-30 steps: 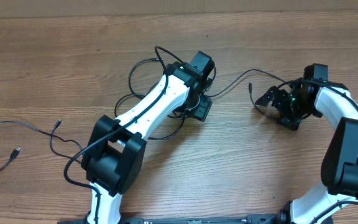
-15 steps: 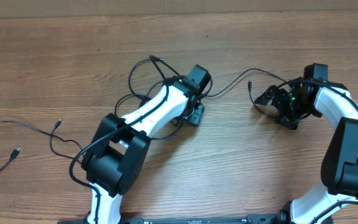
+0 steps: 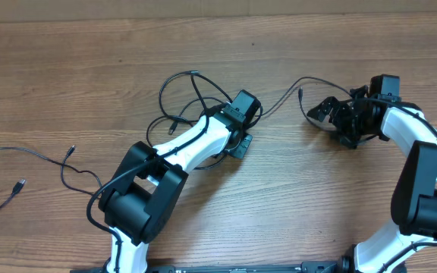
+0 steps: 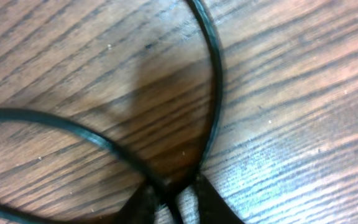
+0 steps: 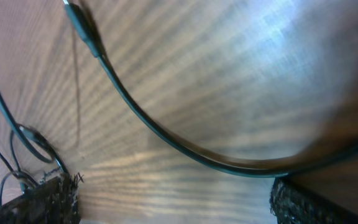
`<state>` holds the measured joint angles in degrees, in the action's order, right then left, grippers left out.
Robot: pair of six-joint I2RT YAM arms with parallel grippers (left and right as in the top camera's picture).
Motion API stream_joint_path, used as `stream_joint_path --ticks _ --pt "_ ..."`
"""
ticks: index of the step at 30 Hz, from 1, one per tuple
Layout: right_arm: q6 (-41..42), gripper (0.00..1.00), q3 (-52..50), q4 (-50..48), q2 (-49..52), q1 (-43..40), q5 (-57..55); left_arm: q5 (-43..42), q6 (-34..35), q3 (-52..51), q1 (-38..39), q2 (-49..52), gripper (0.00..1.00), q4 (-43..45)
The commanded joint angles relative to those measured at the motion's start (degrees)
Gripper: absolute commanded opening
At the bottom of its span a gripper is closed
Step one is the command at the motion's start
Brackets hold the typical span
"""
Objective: Untangle cables
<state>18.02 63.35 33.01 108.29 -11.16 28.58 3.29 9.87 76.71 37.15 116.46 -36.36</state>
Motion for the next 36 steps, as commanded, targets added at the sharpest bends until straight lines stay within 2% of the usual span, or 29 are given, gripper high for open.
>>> stream_joint_path --ticks 1,12,20,31,36 --pt "-0.7 1.0 -4.1 -1.9 6.5 0.6 -6.0 0.1 -1.2 -2.0 0.0 0.1 0.05 -0.4" --pt "-0.7 1.0 -4.1 -9.0 6.5 0.6 -6.0 -1.8 -1.6 -2.0 0.0 0.1 0.05 -0.6" --pt "-0.7 1.0 -4.1 -9.2 6.5 0.6 -6.0 -3.8 -3.7 0.8 -0.7 -0.4 0.04 -2.5" --pt "0.4 1.0 -4.1 -2.1 6.5 0.6 -1.9 -3.3 -3.7 22.5 -7.0 -10.2 0.04 -18.0" --pt "0.3 1.0 -4.1 -1.5 6.5 0.6 -1.9 -3.1 -4.1 30.6 -13.9 -16.0 0.05 -19.8"
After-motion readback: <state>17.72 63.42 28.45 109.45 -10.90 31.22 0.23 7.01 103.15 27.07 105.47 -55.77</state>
